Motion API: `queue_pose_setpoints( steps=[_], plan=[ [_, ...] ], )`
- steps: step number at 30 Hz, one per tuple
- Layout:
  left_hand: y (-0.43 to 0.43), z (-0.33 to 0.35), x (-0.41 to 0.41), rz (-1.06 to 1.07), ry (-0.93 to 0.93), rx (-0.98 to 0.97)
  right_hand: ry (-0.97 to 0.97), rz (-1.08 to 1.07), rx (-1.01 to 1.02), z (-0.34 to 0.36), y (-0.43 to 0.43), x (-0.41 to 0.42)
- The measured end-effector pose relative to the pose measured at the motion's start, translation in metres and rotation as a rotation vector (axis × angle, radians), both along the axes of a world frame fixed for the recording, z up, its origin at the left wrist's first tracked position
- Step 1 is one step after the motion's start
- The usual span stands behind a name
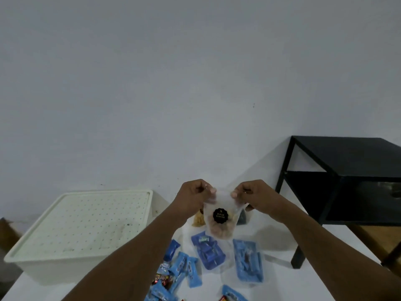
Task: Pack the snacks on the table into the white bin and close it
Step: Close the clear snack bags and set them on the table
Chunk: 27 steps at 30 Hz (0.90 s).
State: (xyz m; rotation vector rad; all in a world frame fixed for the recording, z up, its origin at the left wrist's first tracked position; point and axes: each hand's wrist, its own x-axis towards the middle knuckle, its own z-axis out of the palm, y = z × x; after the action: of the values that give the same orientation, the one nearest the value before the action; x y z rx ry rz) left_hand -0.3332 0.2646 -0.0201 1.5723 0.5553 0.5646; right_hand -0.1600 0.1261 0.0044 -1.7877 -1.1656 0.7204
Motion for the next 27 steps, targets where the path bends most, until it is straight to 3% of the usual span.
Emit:
queue_pose_setpoints(
  steps=[11,17,24,27],
  plan=[
    [0.009,0.016,-0.004,-0.014,0.064,0.020,0.080,0.014,0.137,0.008,0.013,-0.012],
    [0.008,0.020,-0.003,-0.012,-0.033,-0.050,0.324,-0.068,0.202,-0.001,0.010,-0.016],
    [0.006,0.022,-0.005,-0.075,0.014,-0.088,0.251,-0.103,0.276,0.000,0.008,-0.019],
    [0.007,0.028,-0.004,-0.056,-0.017,-0.055,0.340,-0.108,0.283,0.003,0.008,-0.020]
  ],
)
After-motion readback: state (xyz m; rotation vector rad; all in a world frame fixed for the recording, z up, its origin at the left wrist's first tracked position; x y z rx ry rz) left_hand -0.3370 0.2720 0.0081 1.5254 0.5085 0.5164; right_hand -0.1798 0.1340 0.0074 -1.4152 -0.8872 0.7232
